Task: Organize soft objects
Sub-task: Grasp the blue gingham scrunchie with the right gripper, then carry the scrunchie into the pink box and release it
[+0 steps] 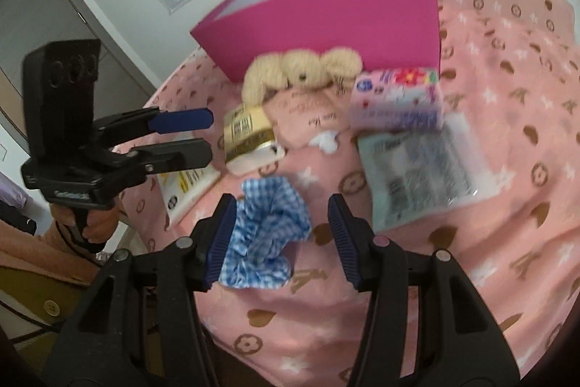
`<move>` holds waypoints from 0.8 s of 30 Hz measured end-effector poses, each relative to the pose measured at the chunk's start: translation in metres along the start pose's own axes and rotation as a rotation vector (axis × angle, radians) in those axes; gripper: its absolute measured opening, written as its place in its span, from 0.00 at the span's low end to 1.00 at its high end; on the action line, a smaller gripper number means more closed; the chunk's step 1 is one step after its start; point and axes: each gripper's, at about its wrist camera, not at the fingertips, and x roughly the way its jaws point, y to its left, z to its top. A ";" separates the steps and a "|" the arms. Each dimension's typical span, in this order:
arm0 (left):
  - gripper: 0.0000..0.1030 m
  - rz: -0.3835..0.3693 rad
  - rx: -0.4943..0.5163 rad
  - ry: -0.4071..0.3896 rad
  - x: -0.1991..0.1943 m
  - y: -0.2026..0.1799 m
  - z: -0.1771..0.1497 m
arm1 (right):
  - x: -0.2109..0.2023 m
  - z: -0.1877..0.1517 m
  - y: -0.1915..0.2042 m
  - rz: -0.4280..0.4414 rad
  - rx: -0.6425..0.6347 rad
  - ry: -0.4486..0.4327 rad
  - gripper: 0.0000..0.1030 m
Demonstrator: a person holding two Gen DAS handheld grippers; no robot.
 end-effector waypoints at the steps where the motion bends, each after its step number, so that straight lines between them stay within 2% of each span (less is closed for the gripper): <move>1: 0.62 -0.006 0.005 0.006 0.001 -0.002 -0.003 | 0.003 -0.001 0.001 0.002 -0.002 0.009 0.53; 6: 0.62 -0.022 0.007 0.029 0.005 -0.007 -0.010 | 0.015 -0.007 0.006 -0.028 -0.031 0.042 0.52; 8: 0.62 -0.031 0.004 0.036 0.005 -0.007 -0.013 | 0.017 -0.007 0.006 -0.029 -0.034 0.048 0.42; 10: 0.62 -0.036 -0.004 0.041 0.006 -0.006 -0.016 | 0.020 -0.007 0.003 -0.037 -0.024 0.052 0.24; 12: 0.62 -0.044 -0.014 0.047 0.007 -0.006 -0.017 | 0.020 -0.006 0.001 -0.032 -0.017 0.049 0.16; 16: 0.62 -0.065 -0.033 0.061 0.010 -0.005 -0.022 | 0.009 -0.005 -0.001 -0.023 -0.013 0.015 0.13; 24: 0.62 -0.169 -0.023 0.087 0.016 -0.017 -0.024 | -0.019 0.001 0.004 0.001 -0.030 -0.061 0.12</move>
